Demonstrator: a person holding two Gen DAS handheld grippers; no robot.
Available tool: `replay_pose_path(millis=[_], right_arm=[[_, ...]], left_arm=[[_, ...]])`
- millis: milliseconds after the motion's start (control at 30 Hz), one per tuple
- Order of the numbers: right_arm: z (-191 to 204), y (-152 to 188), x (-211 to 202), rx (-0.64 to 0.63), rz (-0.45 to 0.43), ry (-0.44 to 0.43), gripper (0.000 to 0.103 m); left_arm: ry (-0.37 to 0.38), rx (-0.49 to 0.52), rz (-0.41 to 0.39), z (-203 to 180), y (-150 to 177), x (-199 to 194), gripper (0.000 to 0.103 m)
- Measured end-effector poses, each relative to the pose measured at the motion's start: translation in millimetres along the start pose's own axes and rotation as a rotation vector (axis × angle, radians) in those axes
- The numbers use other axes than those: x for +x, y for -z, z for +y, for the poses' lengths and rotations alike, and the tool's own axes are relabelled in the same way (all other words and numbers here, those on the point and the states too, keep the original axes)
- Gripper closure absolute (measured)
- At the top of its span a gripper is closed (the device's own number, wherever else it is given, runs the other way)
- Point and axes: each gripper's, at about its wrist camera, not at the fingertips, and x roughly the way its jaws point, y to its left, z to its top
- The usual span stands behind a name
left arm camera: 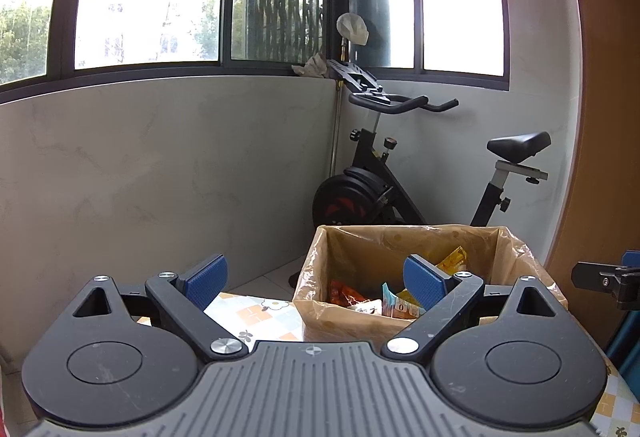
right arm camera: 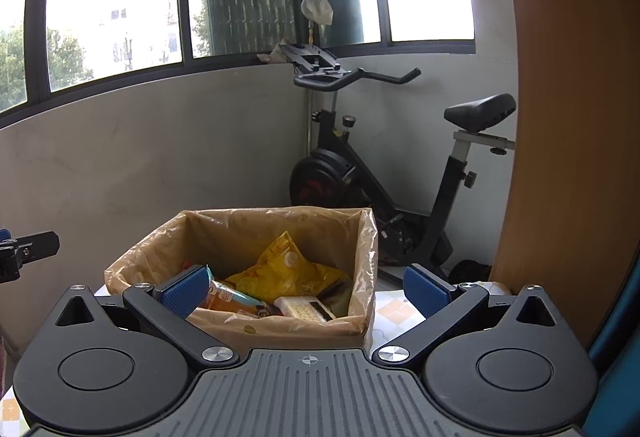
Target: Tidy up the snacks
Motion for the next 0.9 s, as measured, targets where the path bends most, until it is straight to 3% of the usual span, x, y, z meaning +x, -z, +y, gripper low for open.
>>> replay_pose_path(millis=[900], right_arm=[[-1.0,4.9,1.5,-0.002,0.009,-0.004,0.0]], left_arm=[[0.059,0.015,0.008,7.2,1.1,-4.6,0.007]])
